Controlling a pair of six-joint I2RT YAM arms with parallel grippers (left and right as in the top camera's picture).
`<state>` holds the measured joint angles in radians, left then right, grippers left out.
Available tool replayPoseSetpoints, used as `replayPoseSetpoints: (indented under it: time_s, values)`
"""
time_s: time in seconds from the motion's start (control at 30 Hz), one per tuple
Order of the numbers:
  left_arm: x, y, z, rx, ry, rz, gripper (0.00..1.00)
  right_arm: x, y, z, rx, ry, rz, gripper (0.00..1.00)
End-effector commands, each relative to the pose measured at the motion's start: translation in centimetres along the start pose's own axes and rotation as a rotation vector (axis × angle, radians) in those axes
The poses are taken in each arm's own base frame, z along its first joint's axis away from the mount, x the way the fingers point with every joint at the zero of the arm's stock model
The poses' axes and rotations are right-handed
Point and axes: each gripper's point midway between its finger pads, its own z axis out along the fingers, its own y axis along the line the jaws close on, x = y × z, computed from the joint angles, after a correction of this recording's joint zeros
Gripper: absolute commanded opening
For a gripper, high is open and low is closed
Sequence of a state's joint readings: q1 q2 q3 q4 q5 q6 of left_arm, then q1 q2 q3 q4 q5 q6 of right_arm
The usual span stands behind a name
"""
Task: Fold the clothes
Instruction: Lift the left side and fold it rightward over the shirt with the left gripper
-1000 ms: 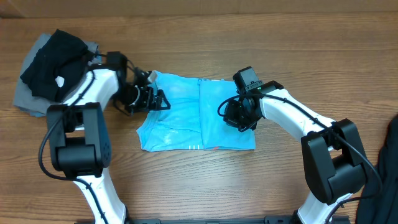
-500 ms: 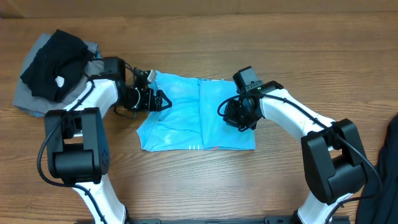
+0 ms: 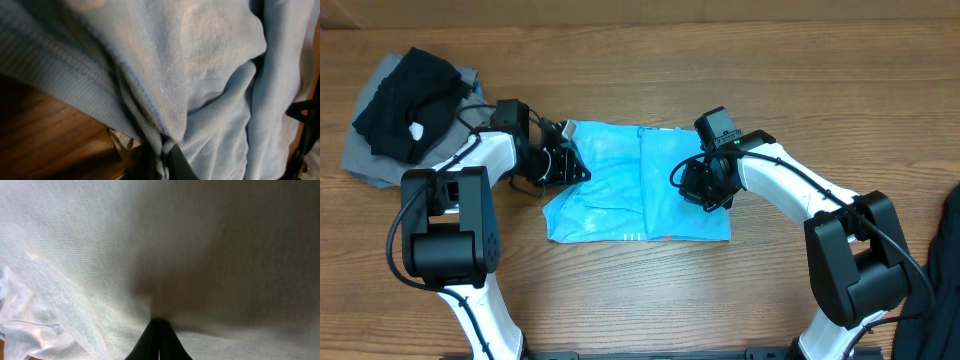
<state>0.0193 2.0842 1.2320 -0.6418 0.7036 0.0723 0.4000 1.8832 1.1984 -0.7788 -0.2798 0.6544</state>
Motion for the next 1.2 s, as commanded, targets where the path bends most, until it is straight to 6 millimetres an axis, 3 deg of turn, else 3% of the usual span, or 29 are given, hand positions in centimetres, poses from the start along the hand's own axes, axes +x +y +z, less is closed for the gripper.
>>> replayPoseSetpoints:
  time_s: [0.0,0.13,0.27,0.43,0.6,0.7,0.87,1.0,1.17]
  values:
    - [6.4,5.3,2.8,-0.210,0.221,-0.137,0.04,-0.1,-0.6,-0.1,0.033,-0.015,0.001,0.04]
    - [4.6,4.7,-0.7,-0.319,0.209,-0.141,0.04,-0.2,-2.0,-0.7,0.094,-0.029,0.007,0.04]
    - [1.9,3.2,-5.8,-0.447,0.145,-0.098,0.04,-1.0,-2.9,-2.1,0.109,-0.064,0.022,0.04]
    - [1.0,2.1,-11.2,-0.605,0.107,-0.074,0.04,-2.5,-4.2,-4.4,0.093,-0.117,0.067,0.04]
    - [0.5,-0.7,-13.6,-0.610,0.097,-0.056,0.04,-3.6,-5.1,-6.0,0.076,-0.156,0.089,0.04]
    - [-0.4,-3.5,-13.7,-0.567,0.083,-0.021,0.04,-4.0,-5.6,-6.4,0.073,-0.164,0.104,0.04]
    - [-1.8,-9.2,-11.9,-0.504,0.048,0.082,0.05,-4.3,-5.9,-6.5,0.073,-0.168,0.114,0.04]
    - [-1.3,-13.8,-8.3,-0.478,0.047,0.156,0.06,-4.2,-5.9,-6.5,0.073,-0.168,0.114,0.04]
    - [-0.8,-17.6,-4.9,-0.472,0.027,0.203,0.09,-4.2,-5.9,-6.5,0.073,-0.168,0.114,0.04]
